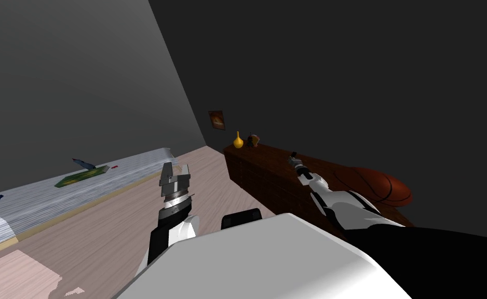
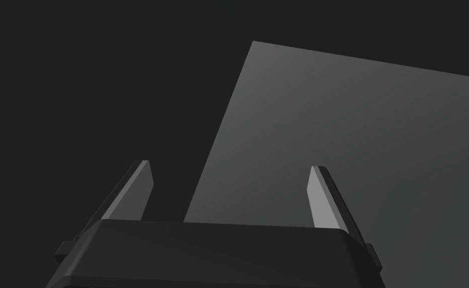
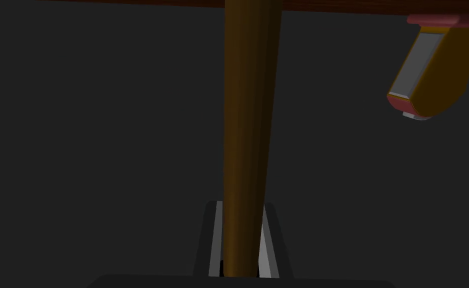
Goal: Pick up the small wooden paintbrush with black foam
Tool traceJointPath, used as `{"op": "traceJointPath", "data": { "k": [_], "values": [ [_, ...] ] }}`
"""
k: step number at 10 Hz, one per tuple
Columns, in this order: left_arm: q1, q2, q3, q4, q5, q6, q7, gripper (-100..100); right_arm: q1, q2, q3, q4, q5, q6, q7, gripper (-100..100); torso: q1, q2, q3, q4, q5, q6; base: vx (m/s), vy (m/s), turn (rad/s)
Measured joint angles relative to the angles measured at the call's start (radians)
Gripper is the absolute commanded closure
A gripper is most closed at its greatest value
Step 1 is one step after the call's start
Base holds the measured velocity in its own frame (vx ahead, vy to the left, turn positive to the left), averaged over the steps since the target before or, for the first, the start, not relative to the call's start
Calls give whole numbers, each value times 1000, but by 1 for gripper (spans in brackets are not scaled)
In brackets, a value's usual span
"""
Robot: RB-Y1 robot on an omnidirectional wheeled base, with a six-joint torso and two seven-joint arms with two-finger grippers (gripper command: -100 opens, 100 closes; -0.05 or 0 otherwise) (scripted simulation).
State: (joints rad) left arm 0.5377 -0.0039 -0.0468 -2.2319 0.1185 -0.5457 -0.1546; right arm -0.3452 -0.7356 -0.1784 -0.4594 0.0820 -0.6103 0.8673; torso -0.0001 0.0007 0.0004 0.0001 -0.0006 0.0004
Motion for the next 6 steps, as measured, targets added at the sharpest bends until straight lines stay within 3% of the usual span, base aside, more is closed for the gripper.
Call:
{"op": "traceJointPath", "data": {
  "k": [2, 3, 4, 5, 6],
  "values": [
    [0, 0, 0, 0, 0, 0, 0, 0, 0, 0, 0, 0, 0, 0, 0, 100, 0, 0, 0, 0, 0, 0, 0, 0, 0],
    [0, 0, 0, 0, 0, 0, 0, 0, 0, 0, 0, 0, 0, 0, 0, 0, 0, 0, 0, 0, 0, 0, 0, 0, 0],
    [0, 0, 0, 0, 0, 0, 0, 0, 0, 0, 0, 0, 0, 0, 0, 100, 0, 0, 0, 0, 0, 0, 42, -35, -58],
    [0, 0, 0, 0, 0, 0, 0, 0, -4, 10, -4, 16, 23, -4, -10, 100, -3, -1, -2, -4, -4, 2, 52, -54, -32],
    [0, 0, 0, 0, 0, 0, 0, 0, 49, 26, -16, -68, 30, 36, -20, 100, -6, -1, -4, -7, -9, 3, 16, -26, -15]
  ]
}}
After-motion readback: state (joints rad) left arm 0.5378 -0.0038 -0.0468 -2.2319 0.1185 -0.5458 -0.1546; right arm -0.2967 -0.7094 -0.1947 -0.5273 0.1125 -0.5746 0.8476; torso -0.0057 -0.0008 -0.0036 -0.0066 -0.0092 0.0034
